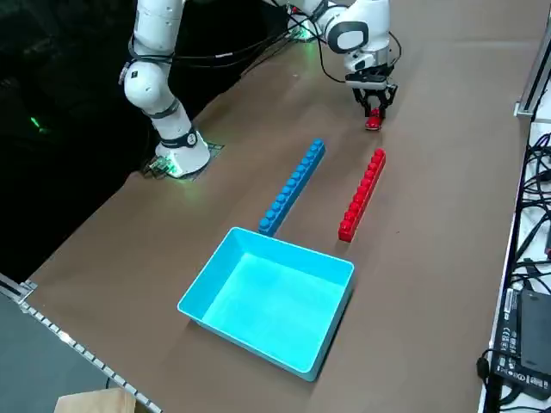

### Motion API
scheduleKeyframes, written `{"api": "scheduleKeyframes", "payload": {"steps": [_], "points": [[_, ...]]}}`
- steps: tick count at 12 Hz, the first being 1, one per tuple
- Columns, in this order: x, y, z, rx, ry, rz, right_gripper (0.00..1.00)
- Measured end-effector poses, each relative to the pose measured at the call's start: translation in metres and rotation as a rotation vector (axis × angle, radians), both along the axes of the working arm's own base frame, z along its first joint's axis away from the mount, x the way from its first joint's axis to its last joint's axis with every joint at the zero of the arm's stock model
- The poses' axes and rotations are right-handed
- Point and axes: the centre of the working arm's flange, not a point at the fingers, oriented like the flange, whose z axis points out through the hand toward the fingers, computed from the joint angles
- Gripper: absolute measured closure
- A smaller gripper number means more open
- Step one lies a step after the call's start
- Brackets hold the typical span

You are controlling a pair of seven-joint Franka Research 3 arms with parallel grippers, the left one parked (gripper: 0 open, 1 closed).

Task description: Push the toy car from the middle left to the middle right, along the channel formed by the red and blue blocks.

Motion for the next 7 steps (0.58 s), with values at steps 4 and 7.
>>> {"api": "scheduleKeyframes", "payload": {"steps": [4, 7], "points": [[0.000, 0.008, 0.000, 0.012, -0.001, -0.001, 0.56], [0.000, 0.011, 0.000, 0.015, -0.002, 0.002, 0.55]]}}
